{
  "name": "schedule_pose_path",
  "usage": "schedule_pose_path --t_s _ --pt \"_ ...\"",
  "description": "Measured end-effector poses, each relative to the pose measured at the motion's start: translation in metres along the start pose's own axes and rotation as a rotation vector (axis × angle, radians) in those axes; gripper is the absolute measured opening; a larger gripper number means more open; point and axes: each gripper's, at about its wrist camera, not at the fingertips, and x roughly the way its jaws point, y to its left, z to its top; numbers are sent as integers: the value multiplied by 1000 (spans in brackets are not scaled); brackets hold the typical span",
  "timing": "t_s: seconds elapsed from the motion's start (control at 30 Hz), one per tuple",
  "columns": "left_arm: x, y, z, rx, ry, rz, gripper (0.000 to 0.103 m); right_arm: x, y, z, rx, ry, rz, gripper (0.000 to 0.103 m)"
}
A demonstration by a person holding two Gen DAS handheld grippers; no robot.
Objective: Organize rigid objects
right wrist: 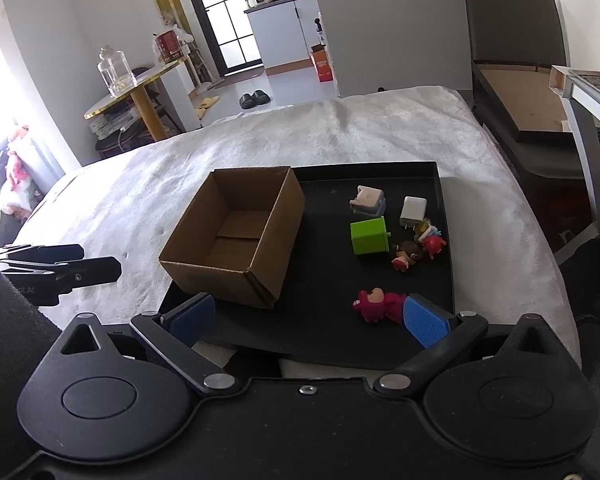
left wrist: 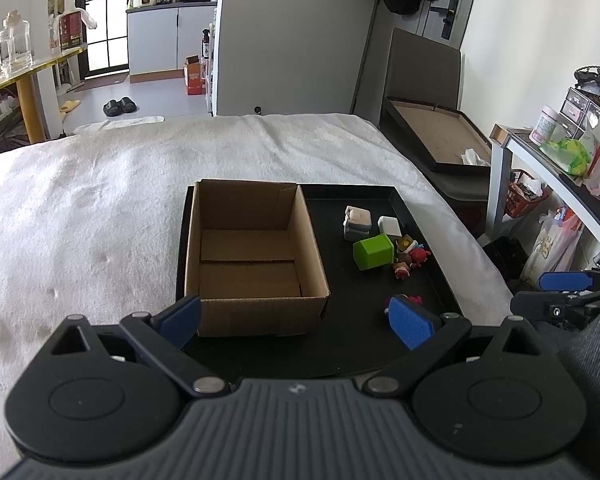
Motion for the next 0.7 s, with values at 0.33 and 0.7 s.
schedule_pose_path --t_s 0.33,0.7 --pt "-2 0 3 6 0 7 99 -7 1 0 -5 8 -10 102" --pt "-7 2 4 8 -5 15 99 -11 -1 -2 0 8 -27 103"
